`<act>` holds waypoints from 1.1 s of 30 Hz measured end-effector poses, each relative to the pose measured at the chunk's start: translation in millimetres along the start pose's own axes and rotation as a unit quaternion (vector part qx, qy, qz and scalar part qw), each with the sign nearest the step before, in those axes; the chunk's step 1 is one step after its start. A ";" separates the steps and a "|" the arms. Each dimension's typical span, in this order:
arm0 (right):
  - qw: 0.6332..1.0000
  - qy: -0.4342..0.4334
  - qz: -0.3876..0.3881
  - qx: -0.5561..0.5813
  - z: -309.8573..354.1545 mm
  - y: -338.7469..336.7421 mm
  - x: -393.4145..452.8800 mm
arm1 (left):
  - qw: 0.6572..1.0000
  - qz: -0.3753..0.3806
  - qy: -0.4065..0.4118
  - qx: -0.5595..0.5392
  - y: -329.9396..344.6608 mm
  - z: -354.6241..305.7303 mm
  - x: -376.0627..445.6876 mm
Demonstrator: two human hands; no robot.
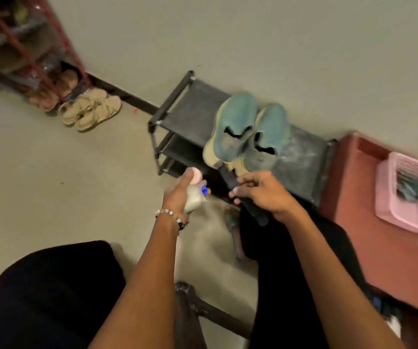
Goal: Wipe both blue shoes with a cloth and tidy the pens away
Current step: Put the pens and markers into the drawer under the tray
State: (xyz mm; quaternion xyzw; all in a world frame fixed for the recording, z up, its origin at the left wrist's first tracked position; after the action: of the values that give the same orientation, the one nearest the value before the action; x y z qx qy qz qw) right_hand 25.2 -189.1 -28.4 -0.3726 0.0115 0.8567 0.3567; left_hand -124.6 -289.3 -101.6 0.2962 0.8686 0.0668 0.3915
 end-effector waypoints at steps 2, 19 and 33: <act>0.992 -0.041 -0.078 0.095 -5.9 -54.4 -60.9 | 0.997 0.068 0.015 -0.013 55.4 0.4 -38.8; 0.851 0.214 -0.411 0.248 -309.1 -205.2 -261.9 | 0.922 0.264 -0.178 0.218 270.1 221.3 -217.3; 0.881 0.307 -0.361 0.006 -374.9 -171.2 -137.1 | 0.884 0.286 -0.203 0.307 267.1 286.2 -194.9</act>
State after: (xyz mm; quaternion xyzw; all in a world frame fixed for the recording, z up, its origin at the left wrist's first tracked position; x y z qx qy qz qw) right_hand 431.7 -251.1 -168.3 -0.5928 -0.0100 0.5117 0.6218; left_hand 305.9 -215.1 -79.7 0.6447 0.6246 -0.1558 0.4123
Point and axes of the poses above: each hand's wrist, its own x-axis towards the middle knuckle, its own y-axis out of the palm, z = x × y, the point moved 2 cm from there along x, towards the middle knuckle, and after that the axes turned 9 degrees about y, right-handed, at the moved point
